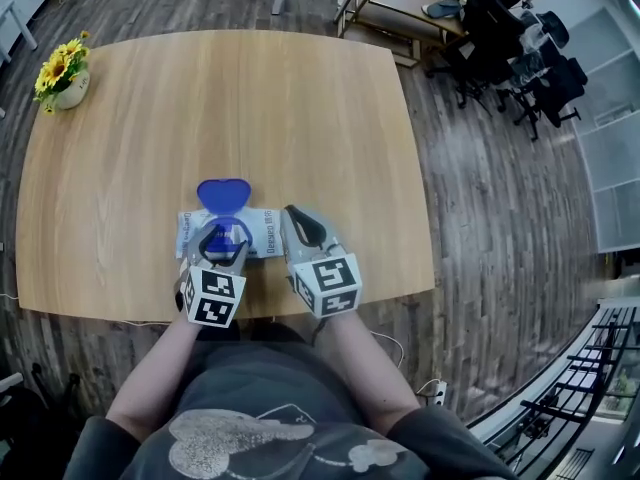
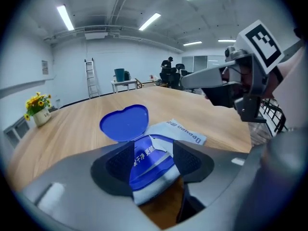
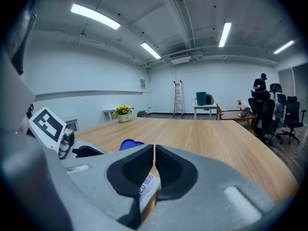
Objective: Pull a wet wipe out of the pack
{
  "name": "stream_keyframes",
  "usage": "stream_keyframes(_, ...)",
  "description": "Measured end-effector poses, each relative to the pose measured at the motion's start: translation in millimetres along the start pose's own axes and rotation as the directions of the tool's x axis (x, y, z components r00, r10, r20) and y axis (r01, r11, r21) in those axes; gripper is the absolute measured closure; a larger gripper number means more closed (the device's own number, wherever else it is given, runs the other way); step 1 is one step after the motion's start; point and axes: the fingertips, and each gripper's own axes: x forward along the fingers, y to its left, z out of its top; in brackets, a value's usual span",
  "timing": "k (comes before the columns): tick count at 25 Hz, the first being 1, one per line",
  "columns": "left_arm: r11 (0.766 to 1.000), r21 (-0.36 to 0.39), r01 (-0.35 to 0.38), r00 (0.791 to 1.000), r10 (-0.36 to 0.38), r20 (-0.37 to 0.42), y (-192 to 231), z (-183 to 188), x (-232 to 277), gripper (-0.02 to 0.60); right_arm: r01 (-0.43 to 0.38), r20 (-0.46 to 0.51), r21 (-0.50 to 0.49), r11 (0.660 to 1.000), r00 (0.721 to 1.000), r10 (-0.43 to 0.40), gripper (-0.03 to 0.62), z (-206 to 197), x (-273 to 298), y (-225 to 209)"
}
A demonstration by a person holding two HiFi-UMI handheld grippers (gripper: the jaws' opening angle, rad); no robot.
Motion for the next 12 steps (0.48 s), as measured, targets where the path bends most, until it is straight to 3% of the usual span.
stream_keyframes(6, 0.997, -0.039, -0.070, 0.997, 0.071, 0.015, 8, 4, -1, 0.409, -0.013, -0.012, -0.004, 1.000, 1.000, 0.013, 0.592, -8, -10, -1)
stream_keyframes(9, 0.994, -0.075, -0.083, 0.995, 0.087, 0.039, 12, 7, -12, 0.541, -0.027, -0.016, -0.006, 1.000, 1.000, 0.027, 0.595, -8, -8, 1)
stream_keyframes(12, 0.985, -0.158, -0.064, 0.995, 0.076, 0.068, 19, 12, -25, 0.548, -0.049, -0.011, -0.015, 0.999, 0.999, 0.049, 0.600, -5, -4, 7)
